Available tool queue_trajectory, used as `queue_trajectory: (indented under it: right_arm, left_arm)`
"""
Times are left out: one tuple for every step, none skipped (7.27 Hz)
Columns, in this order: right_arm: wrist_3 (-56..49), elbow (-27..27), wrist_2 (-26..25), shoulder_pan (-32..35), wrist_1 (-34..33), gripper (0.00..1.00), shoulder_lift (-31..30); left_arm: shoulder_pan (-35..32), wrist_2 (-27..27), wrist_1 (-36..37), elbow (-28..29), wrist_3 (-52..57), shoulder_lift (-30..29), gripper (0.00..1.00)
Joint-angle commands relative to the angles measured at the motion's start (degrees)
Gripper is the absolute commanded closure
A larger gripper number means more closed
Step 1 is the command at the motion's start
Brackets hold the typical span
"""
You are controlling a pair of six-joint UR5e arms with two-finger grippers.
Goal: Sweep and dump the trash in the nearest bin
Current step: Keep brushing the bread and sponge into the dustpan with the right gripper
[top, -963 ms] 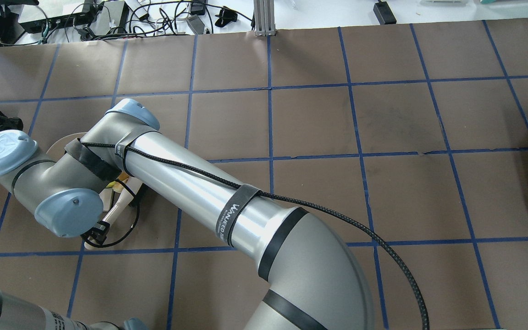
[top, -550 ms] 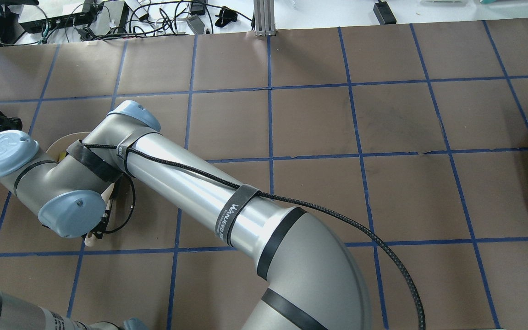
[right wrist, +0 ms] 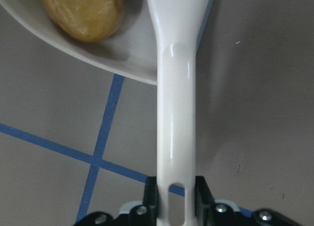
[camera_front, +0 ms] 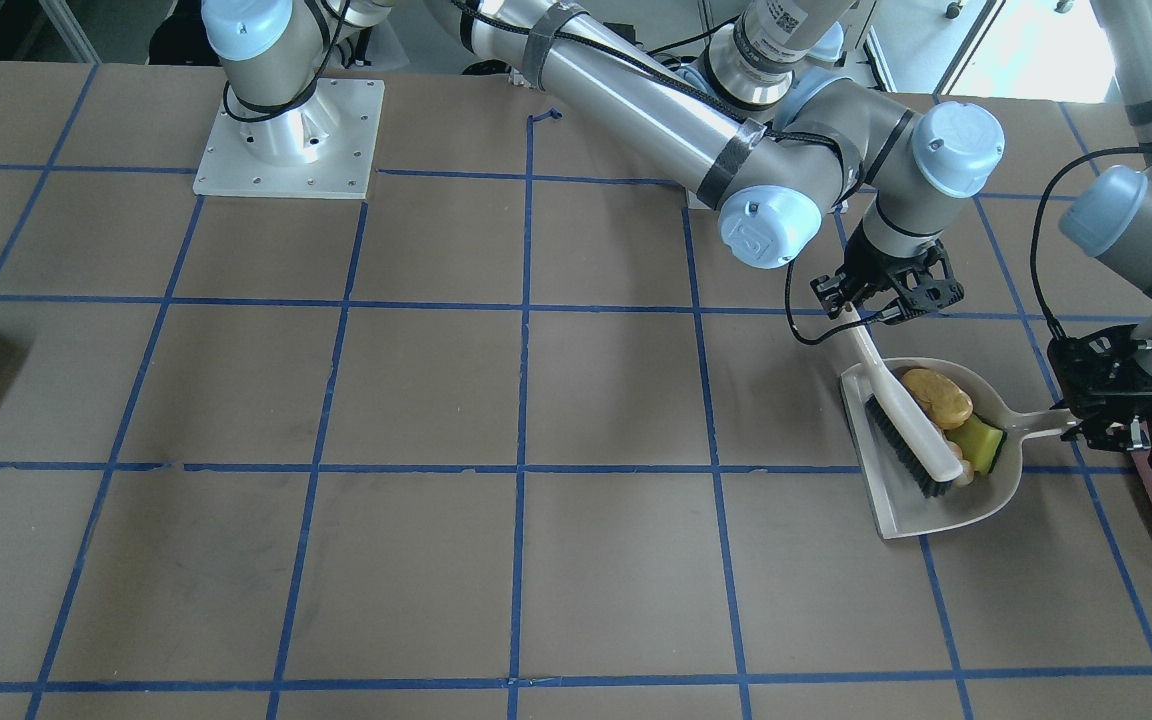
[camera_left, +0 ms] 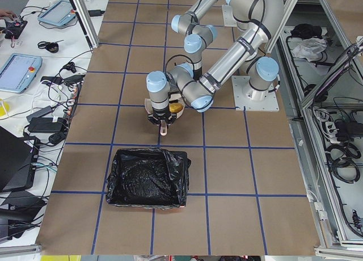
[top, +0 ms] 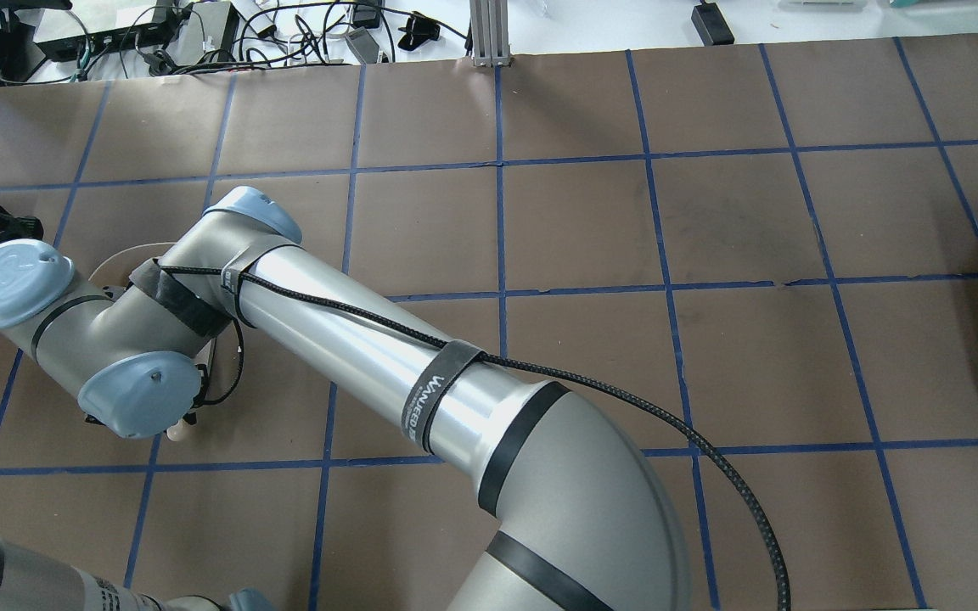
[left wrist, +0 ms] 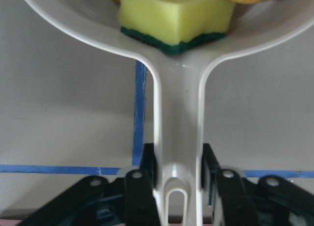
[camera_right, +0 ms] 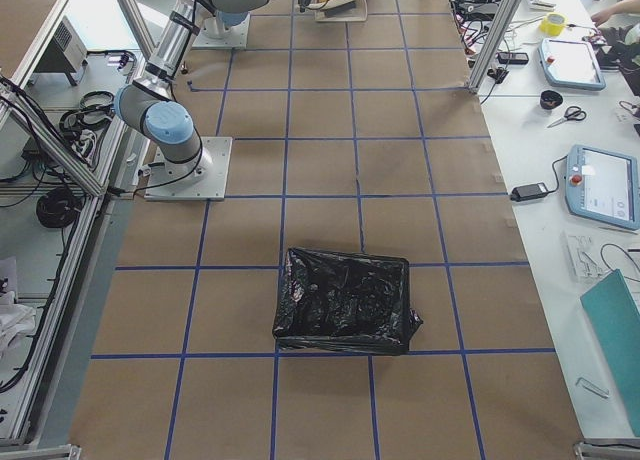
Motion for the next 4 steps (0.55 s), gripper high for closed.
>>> queue_trajectory:
  right_arm:
    - [6.1, 2.2, -2.4, -0.3, 4.7, 1.0, -2.9]
    - [11.1, 3.2, -2.6, -0.3, 7.3, 1.0, -4.3]
    - [14.8, 4.8, -2.7, -0.6, 8.2, 1.0, -5.6]
    - [15.5, 7.6, -3.4, -2.0, 8.8, 1.0, -7.5]
  left_arm:
    - [0.0, -0.5, 0.0, 0.0, 0.1, -0.1, 1.0]
    - [0.1, -0.6, 0.0, 0.0, 0.2, -0.2, 1.0]
    - [0.2, -2.6, -0.1, 0.3, 0.3, -0.5, 1.0]
    - [0.4, -3.0, -0.1, 0.5, 0.4, -0.6, 1.0]
